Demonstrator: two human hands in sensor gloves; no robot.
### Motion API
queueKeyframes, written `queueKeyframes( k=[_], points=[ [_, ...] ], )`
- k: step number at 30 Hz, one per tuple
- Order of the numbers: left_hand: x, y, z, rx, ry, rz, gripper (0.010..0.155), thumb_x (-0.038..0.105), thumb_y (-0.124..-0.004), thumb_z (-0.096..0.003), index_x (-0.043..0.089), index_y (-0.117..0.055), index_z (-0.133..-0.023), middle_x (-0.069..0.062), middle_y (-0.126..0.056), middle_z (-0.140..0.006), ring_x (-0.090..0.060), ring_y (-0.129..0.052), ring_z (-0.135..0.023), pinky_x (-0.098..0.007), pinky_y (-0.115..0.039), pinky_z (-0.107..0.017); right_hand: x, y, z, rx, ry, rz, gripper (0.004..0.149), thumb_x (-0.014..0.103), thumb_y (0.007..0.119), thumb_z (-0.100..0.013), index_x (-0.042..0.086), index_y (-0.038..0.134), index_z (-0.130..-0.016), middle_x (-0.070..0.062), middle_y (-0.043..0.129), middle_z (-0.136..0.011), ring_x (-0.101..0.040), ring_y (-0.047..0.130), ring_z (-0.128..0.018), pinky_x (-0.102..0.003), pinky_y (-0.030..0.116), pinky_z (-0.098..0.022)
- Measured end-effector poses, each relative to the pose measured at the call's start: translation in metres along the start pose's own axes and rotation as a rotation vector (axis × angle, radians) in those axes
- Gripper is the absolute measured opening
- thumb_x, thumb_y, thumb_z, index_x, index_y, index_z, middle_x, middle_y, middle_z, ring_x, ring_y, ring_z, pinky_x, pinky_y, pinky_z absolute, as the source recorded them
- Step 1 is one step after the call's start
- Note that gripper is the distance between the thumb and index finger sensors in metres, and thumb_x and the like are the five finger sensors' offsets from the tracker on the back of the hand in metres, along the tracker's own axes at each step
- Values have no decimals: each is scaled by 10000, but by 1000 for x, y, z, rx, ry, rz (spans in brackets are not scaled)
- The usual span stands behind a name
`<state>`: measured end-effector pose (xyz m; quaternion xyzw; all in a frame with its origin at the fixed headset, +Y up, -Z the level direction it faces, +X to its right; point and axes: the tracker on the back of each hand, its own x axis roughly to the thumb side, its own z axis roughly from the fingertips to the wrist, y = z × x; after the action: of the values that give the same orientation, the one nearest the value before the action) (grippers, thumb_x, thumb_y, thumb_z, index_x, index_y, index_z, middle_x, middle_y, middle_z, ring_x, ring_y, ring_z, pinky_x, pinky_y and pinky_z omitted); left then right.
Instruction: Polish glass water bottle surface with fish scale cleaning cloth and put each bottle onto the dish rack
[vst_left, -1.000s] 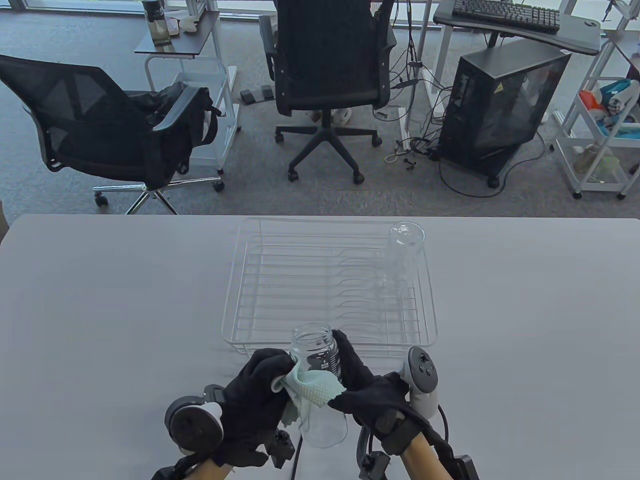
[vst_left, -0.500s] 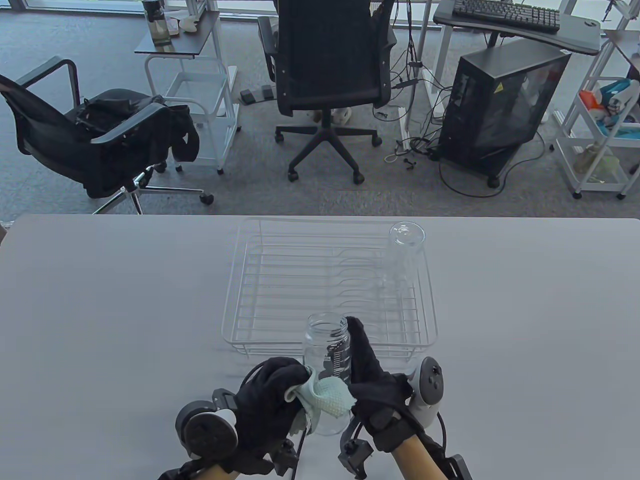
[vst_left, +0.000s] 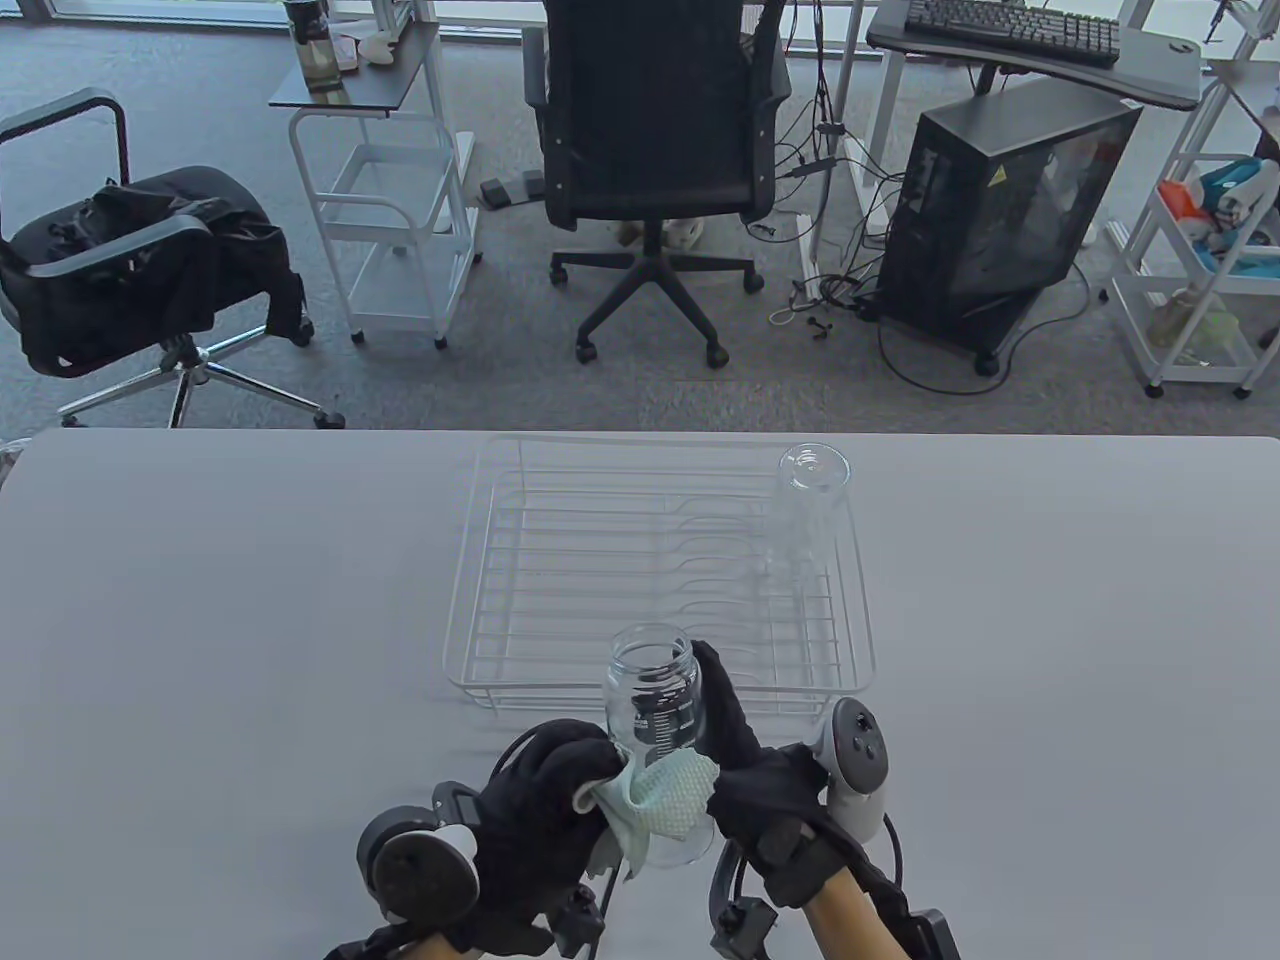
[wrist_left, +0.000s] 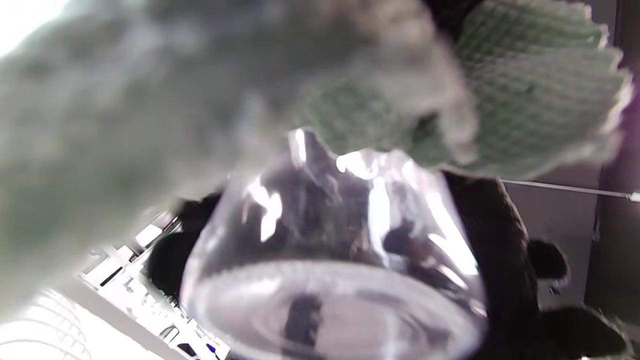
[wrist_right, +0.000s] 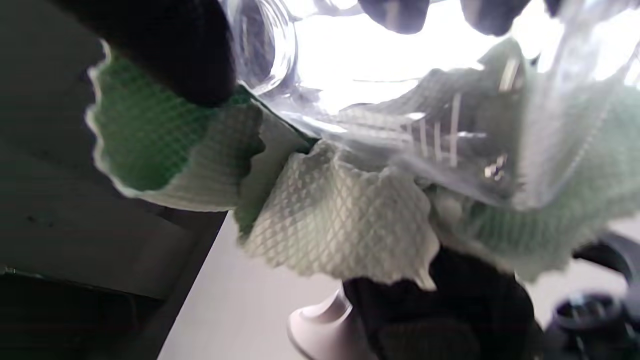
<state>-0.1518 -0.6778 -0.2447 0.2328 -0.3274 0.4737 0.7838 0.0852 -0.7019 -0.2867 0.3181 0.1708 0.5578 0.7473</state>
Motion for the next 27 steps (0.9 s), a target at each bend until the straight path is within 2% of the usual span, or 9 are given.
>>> queueKeyframes(
  k=[5, 11, 16, 24, 26, 27],
  points=[
    [-5, 13, -2, 47, 27, 16, 429, 381, -772, -551, 332, -636, -955, -107, -777, -903, -248, -918, -658, -503, -815, -539, -3, 3, -3, 76, 49, 60, 930, 407, 745, -578, 263, -17, -1092, -288, 231, -1141, -671, 499, -937, -799, 505, -556],
    [-8, 21, -4, 86, 44, 23, 430, 383, -774, -554, 331, -637, -958, -109, -774, -907, -249, -916, -661, -504, -812, -540, -6, 3, -3, 106, 72, 67, 945, 392, 796, -562, 253, 28, -1096, -273, 277, -1135, -647, 550, -906, -767, 555, -558],
    [-7, 17, -4, 70, 51, 27, 432, 377, -767, -561, 325, -627, -966, -113, -770, -914, -251, -916, -662, -502, -814, -538, -3, 0, -3, -26, -24, 143, 962, 400, 881, -506, 262, 150, -1115, -224, 368, -1122, -607, 615, -854, -730, 626, -541],
    [7, -15, 3, -107, -52, -91, 434, 379, -783, -555, 323, -647, -963, -102, -775, -910, -252, -923, -655, -504, -820, -530, 6, -12, 4, -315, -172, 165, 1044, 502, 930, -445, 153, 202, -1108, -145, 351, -1081, -482, 587, -778, -622, 658, -564],
    [9, -21, 4, -133, -72, -105, 434, 379, -783, -555, 324, -645, -963, -109, -775, -908, -251, -924, -655, -502, -821, -530, 10, -13, 5, -329, -179, 184, 1055, 532, 913, -442, 135, 200, -1110, -133, 315, -1078, -461, 550, -782, -601, 620, -575],
    [10, -22, 4, -126, -73, -110, 432, 377, -783, -555, 322, -642, -960, -110, -774, -907, -253, -922, -655, -503, -821, -529, 12, -13, 5, -290, -172, 203, 1038, 532, 901, -450, 129, 214, -1115, -134, 284, -1078, -461, 526, -796, -600, 593, -586]
  ],
)
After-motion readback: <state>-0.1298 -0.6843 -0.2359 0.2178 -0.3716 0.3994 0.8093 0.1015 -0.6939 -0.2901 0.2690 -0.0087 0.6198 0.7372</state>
